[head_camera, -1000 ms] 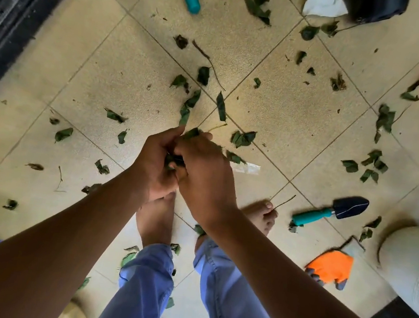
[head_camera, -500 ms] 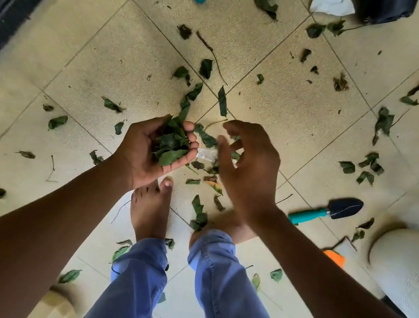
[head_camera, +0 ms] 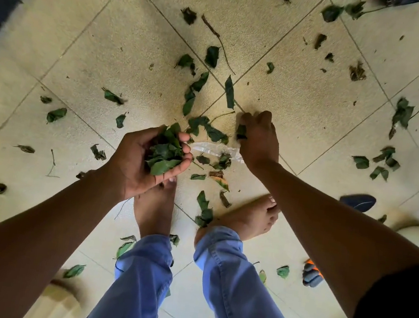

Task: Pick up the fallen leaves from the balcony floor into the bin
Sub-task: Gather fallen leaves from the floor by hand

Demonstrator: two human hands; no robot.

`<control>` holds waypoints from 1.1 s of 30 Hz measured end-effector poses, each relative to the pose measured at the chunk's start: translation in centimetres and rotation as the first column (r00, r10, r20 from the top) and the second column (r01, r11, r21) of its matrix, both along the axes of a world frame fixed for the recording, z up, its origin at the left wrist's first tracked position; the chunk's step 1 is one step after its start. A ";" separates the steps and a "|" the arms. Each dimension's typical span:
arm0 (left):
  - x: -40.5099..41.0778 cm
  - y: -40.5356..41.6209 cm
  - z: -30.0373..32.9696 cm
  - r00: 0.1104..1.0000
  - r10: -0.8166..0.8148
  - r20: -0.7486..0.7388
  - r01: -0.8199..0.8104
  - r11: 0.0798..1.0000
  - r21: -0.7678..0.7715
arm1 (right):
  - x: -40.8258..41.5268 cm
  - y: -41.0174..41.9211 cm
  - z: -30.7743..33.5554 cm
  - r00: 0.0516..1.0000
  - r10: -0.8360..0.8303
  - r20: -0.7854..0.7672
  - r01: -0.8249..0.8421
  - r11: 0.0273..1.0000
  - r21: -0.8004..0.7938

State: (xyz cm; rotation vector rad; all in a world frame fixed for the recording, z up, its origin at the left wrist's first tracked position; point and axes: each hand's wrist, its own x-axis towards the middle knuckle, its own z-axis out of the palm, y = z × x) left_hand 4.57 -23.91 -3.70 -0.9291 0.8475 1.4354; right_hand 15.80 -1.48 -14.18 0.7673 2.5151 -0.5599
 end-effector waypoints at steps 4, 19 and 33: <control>-0.1 -0.1 0.1 1.000 0.018 0.020 -0.018 1.000 -0.012 | -1.6 0.9 0.1 0.999 -0.051 -0.011 0.050 0.996 -0.069; -1.7 0.0 0.1 0.996 0.085 0.030 -0.085 0.996 -0.005 | -8.8 0.6 1.2 0.963 -0.184 -0.199 0.154 0.976 -0.155; -2.8 -0.6 0.1 0.992 0.126 0.014 -0.126 0.992 -0.018 | -8.6 -0.7 -0.5 0.992 0.030 -0.125 -0.027 0.999 0.028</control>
